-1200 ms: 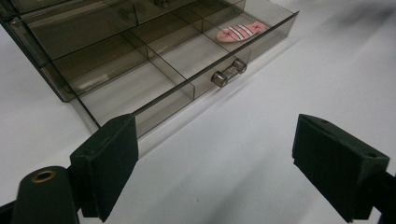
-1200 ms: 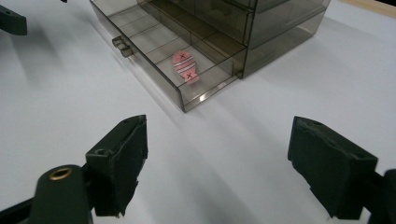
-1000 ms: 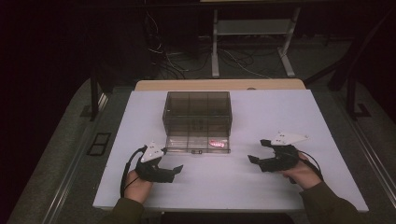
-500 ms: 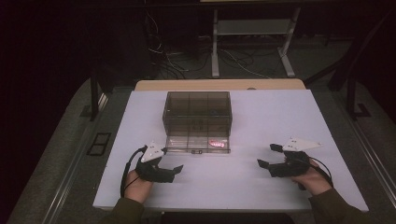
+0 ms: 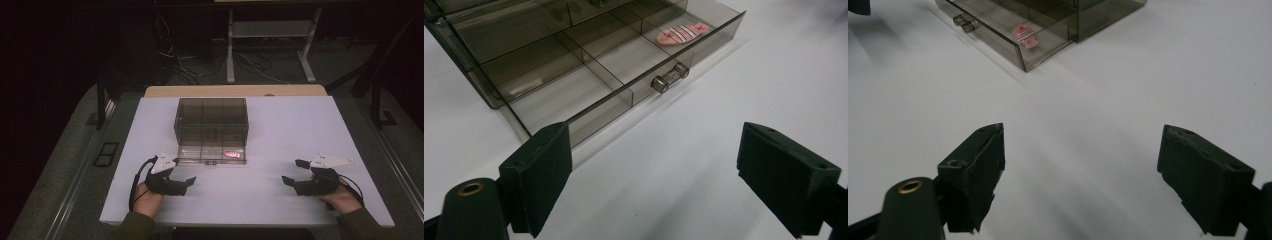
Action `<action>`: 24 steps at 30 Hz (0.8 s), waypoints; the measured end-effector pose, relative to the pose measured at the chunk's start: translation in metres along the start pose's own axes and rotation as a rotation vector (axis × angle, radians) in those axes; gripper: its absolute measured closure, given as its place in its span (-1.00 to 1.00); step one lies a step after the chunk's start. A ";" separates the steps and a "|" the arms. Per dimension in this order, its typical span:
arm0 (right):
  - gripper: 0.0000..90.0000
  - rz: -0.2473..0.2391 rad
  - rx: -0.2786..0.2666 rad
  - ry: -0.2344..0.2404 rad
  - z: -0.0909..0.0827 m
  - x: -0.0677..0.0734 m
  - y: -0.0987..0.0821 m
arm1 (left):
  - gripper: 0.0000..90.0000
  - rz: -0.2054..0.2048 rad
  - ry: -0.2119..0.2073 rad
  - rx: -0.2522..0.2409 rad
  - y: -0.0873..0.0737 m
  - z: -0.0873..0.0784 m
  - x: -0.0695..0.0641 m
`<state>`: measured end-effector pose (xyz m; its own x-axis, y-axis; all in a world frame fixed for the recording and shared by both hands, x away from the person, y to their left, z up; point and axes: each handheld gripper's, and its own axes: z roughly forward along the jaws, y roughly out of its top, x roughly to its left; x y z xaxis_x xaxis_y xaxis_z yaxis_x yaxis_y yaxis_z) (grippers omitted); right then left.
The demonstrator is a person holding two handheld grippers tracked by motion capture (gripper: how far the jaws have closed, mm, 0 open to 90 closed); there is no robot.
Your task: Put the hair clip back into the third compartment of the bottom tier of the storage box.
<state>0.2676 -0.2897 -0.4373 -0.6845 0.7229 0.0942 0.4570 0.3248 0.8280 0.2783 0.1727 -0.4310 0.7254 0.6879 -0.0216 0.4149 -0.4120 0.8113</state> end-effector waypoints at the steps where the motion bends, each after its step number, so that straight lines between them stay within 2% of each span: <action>1: -0.60 -0.001 -0.001 0.000 -0.001 0.000 -0.001 | -0.70 -0.001 0.001 0.000 0.000 0.000 0.000; 10: -0.60 0.000 0.005 -0.009 -0.006 0.000 -0.007 | -0.70 -0.003 -0.001 -0.003 0.000 0.001 0.000; 24: -0.60 -0.012 0.011 -0.013 -0.006 0.000 -0.008 | -0.70 -0.006 0.000 -0.001 -0.001 0.001 0.000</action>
<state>0.2605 -0.2957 -0.4402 -0.6826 0.7268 0.0768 0.4552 0.3406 0.8227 0.2788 0.1722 -0.4322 0.7229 0.6905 -0.0259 0.4181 -0.4072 0.8120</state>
